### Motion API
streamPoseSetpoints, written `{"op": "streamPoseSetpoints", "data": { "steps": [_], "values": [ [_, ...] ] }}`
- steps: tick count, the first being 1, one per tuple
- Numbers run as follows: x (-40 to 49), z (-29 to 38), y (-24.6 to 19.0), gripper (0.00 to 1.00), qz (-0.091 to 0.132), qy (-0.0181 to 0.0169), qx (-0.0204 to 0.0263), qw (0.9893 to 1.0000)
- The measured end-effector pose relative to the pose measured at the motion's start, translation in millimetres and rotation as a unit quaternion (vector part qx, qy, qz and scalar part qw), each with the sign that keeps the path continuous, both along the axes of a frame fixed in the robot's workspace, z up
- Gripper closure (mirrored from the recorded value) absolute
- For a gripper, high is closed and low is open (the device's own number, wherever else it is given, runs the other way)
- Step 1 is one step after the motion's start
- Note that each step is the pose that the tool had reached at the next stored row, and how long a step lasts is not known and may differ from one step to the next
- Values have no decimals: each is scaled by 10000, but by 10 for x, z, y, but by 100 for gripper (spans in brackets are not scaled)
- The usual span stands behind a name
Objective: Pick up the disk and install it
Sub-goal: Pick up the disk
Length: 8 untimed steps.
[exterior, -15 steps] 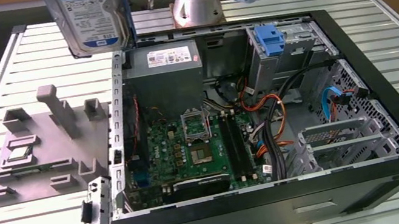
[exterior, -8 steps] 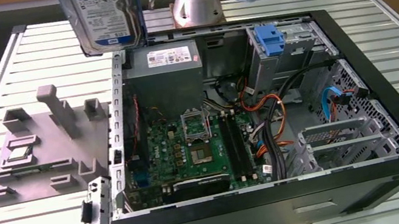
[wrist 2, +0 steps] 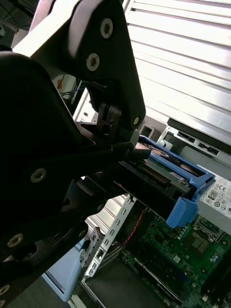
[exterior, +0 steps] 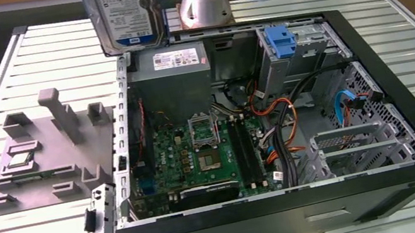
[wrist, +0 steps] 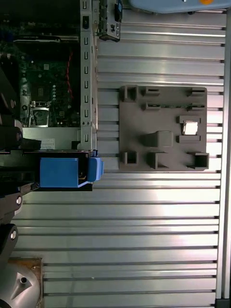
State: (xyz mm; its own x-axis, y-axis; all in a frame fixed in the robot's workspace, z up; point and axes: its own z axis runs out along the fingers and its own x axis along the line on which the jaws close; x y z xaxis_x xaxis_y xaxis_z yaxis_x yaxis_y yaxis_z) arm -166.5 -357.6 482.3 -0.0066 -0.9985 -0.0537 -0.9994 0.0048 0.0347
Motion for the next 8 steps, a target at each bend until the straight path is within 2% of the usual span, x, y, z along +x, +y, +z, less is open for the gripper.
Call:
{"op": "streamPoseSetpoints", "data": {
  "steps": [8],
  "values": [
    [300, -3, 0, 65, 1, 0, 0, 10000]
  ]
}}
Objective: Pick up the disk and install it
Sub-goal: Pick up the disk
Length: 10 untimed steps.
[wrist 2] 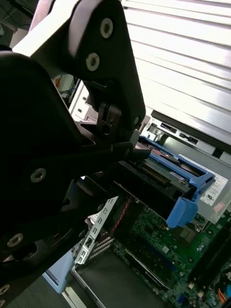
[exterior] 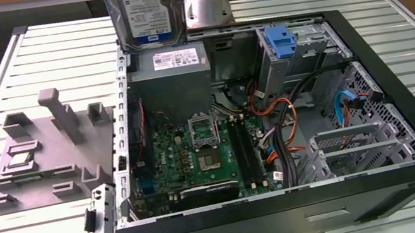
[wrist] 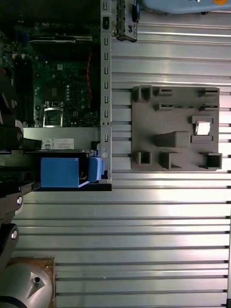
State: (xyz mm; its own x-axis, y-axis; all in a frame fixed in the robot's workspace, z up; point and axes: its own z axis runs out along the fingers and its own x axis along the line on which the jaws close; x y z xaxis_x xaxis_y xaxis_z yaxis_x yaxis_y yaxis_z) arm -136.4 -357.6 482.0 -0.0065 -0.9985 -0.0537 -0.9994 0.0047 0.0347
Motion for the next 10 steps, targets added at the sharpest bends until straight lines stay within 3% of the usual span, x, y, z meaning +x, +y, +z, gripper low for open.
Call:
{"op": "streamPoseSetpoints", "data": {
  "steps": [10],
  "values": [
    [414, -4, 0, 65, 0, 0, 0, 10000]
  ]
}}
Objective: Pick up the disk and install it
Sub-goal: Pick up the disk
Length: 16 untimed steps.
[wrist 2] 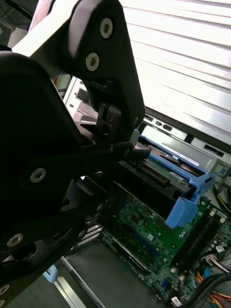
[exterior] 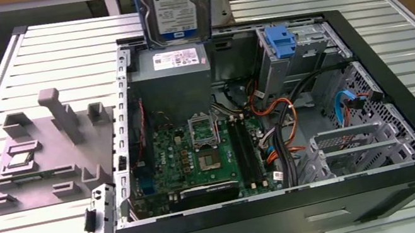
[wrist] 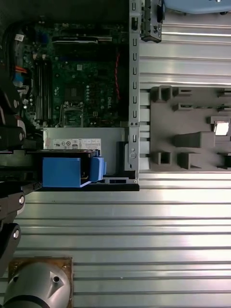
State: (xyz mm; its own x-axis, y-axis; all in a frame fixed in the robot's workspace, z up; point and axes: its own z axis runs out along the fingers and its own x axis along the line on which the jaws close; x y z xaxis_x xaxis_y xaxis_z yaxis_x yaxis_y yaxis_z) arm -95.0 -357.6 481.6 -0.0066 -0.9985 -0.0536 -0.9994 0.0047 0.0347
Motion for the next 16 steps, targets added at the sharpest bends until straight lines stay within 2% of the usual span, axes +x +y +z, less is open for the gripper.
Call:
{"op": "streamPoseSetpoints", "data": {
  "steps": [7, 16],
  "values": [
    [251, -3, 0, 65, 0, 0, 0, 10000],
    [508, -9, 0, 65, 0, 0, 0, 10000]
  ]
}}
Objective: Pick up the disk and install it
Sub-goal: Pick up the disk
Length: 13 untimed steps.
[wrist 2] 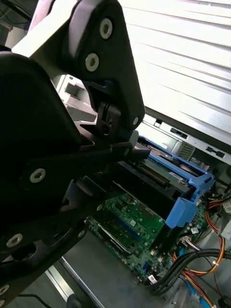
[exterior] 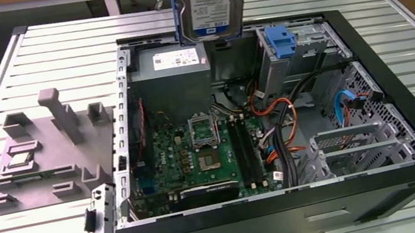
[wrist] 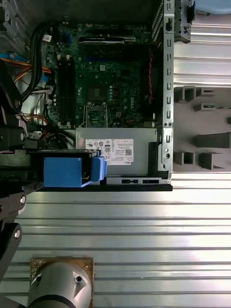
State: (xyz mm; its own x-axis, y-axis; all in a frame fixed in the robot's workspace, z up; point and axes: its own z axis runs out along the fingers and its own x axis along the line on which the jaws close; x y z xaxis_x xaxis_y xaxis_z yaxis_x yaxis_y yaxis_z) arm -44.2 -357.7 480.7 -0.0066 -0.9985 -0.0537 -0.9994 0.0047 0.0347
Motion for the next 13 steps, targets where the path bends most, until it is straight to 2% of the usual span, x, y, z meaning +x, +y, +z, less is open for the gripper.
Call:
{"op": "streamPoseSetpoints", "data": {
  "steps": [6, 13],
  "values": [
    [112, -3, -16, 65, 0, 0, 0, 10000],
    [170, -4, -135, 65, -3, 0, 0, 10000]
  ]
}}
